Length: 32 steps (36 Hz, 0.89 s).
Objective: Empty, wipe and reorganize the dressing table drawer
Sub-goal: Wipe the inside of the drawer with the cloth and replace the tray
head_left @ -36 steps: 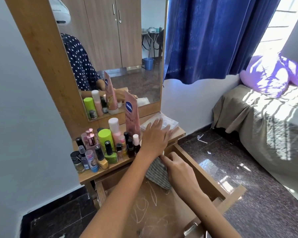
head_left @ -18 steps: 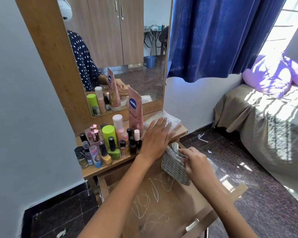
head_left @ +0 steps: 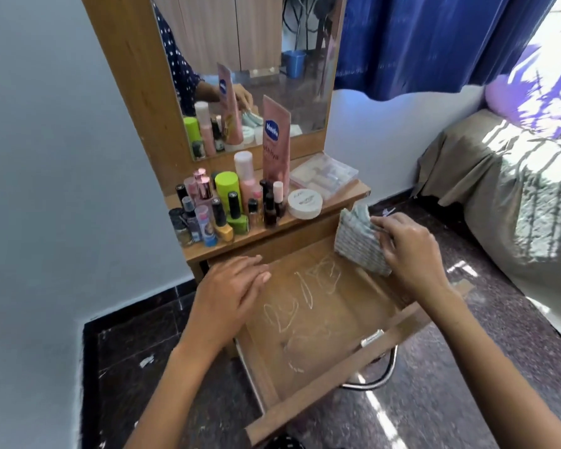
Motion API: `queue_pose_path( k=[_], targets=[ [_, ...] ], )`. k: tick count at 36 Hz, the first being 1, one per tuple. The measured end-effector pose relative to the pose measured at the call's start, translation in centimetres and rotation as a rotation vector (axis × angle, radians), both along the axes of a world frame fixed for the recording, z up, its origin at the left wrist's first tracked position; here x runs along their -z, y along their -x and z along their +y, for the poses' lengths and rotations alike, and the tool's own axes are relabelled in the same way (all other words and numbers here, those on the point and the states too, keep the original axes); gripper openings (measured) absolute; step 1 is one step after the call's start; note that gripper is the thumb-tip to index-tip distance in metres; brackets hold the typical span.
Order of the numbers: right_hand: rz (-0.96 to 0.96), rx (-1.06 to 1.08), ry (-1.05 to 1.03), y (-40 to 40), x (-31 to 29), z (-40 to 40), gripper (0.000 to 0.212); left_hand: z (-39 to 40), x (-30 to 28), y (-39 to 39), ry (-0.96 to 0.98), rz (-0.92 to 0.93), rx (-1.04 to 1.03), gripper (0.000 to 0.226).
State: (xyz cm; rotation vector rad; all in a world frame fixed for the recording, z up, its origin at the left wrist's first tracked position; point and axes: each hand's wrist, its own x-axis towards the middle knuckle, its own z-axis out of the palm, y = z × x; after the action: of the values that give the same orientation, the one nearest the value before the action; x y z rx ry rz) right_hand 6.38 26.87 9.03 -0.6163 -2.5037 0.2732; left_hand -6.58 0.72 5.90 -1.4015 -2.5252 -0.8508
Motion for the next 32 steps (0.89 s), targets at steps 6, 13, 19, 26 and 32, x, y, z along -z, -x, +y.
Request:
queue_pose_path(
  k=[6, 13, 19, 26, 32],
  targets=[
    [-0.259, -0.202, -0.137, 0.8, 0.9, -2.2, 0.025, -3.4, 3.3, 0.7, 0.335, -0.076, -0.055, 0.091],
    [-0.651, -0.264, -0.075, 2.5, 3.5, -4.3, 0.033, -3.9, 3.9, 0.5, 0.437, -0.126, -0.067, 0.092],
    [-0.718, -0.309, 0.076, 2.8, 4.2, -4.3, 0.05, -3.1, 3.7, -0.1, 0.431, -0.119, -0.159, 0.074],
    [-0.915, -0.307, 0.081, 4.0, 5.7, -5.3, 0.091, -1.9, 4.2, -1.1, 0.37, -0.175, -0.258, 0.058],
    [-1.028, -0.281, 0.081, 4.7, 6.1, -5.8, 0.078, -2.0, 4.4, -1.0, 0.355, -0.18, -0.259, 0.059]
  ],
)
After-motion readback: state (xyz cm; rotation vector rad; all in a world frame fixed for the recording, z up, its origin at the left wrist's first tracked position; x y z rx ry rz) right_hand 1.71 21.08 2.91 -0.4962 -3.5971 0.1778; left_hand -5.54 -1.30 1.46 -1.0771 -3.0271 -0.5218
